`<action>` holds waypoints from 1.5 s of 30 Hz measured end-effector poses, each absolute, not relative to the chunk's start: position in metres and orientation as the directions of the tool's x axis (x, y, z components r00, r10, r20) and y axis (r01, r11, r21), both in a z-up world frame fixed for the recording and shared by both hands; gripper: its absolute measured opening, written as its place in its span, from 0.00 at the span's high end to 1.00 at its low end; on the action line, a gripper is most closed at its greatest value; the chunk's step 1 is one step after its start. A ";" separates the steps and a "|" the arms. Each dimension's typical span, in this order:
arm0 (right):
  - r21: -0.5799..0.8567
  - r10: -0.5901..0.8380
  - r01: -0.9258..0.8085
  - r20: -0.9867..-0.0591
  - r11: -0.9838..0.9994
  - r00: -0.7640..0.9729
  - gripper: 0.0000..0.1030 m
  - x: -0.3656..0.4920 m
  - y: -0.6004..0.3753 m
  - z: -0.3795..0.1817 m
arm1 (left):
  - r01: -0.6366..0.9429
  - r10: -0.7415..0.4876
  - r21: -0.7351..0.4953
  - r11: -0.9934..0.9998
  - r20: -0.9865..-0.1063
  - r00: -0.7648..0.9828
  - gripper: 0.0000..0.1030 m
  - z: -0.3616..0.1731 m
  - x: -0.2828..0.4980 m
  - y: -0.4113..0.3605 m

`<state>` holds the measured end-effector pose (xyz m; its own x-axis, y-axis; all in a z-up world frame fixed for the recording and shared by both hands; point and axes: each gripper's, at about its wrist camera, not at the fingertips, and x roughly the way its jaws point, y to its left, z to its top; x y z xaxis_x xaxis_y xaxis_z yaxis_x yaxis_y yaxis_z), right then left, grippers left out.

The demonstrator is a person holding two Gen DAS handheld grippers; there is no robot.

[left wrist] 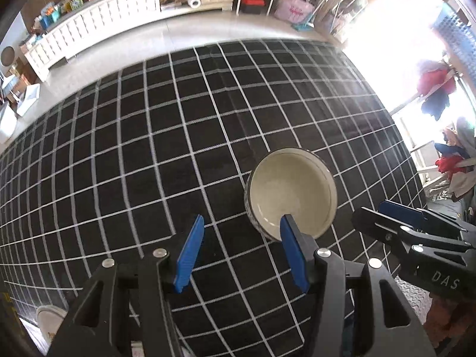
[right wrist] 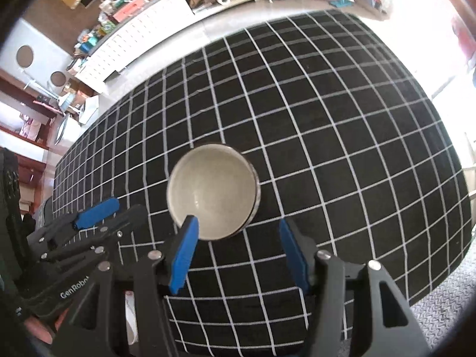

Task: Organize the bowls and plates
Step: 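Grasp the small patterned bowl rim with both grippers, then carry the patterned bowl and nest it into the bowl stack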

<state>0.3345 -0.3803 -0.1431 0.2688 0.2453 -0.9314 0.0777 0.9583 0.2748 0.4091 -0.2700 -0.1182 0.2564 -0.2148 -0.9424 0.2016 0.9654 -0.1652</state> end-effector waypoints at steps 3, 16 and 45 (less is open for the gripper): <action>0.257 0.232 0.075 -0.941 0.964 0.245 0.40 0.345 -0.381 -0.157 | 0.201 -0.197 -0.149 0.968 -0.949 0.247 0.51 -0.131 0.419 -0.275; 0.239 0.217 0.066 -0.946 0.969 0.241 0.58 0.359 -0.380 -0.183 | 0.241 -0.182 -0.130 0.962 -0.962 0.205 0.66 -0.165 0.447 -0.290; 0.223 0.206 0.078 -0.960 0.972 0.188 0.83 0.315 -0.362 -0.170 | 0.268 -0.141 -0.085 0.960 -0.970 0.200 0.91 -0.166 0.400 -0.312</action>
<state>0.3154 -0.3616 -0.1701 0.1875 0.2056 -0.9605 0.0782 0.9716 0.2233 0.4002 -0.3122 -0.1659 0.2001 -0.1414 -0.9695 0.2683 0.9596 -0.0846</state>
